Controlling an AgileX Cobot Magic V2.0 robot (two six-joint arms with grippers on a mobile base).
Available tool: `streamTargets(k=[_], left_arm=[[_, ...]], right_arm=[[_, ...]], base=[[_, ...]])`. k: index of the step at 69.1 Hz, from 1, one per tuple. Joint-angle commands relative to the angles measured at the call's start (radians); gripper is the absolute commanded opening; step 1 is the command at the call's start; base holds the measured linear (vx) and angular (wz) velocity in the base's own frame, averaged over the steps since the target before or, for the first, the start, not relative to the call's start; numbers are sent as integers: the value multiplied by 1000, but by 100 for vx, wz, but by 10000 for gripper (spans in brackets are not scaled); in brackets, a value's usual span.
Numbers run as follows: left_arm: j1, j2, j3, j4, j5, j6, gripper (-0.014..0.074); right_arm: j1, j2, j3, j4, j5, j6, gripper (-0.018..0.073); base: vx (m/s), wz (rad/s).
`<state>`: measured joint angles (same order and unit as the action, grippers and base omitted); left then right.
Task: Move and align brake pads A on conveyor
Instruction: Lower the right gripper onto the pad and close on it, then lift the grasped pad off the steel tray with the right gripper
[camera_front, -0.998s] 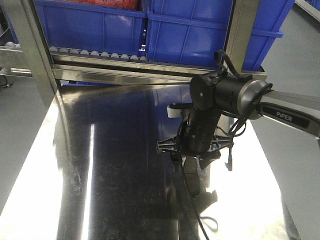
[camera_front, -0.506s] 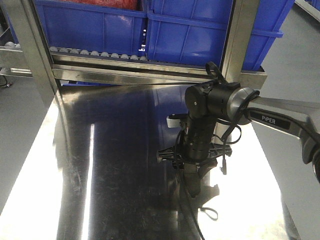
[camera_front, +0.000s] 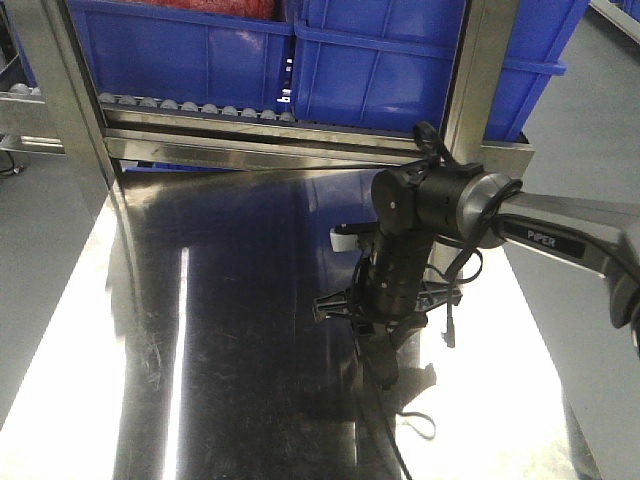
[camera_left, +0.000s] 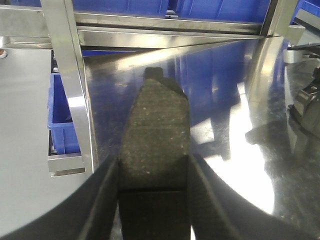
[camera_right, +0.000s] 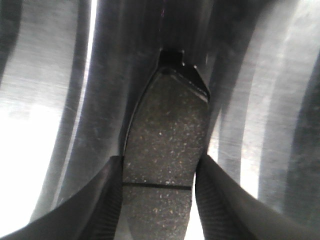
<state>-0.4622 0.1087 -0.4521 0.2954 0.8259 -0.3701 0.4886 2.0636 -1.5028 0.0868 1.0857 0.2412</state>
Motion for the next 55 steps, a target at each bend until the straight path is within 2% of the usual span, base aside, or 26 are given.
streamTargets(k=[1, 13, 37, 44, 55], left_arm=[[-2, 14, -29, 17, -96, -5, -6], [-2, 14, -29, 17, -96, -5, -6], [-2, 14, -29, 17, -96, -5, -6], [-2, 14, -29, 17, -96, -5, -6], [-2, 14, -29, 17, -96, -5, -6]], right_arm=[[-33, -97, -21, 1, -1, -33, -8], [-129, -195, 60, 3, -14, -100, -3], [-365, -522, 349, 3, -173, -241, -3], [-394, -624, 410, 3, -197, -288, -3], [-393, -813, 524, 8, -298, -309, -3]], base=[[0, 0], [0, 0], [0, 0], [0, 0], [0, 0]])
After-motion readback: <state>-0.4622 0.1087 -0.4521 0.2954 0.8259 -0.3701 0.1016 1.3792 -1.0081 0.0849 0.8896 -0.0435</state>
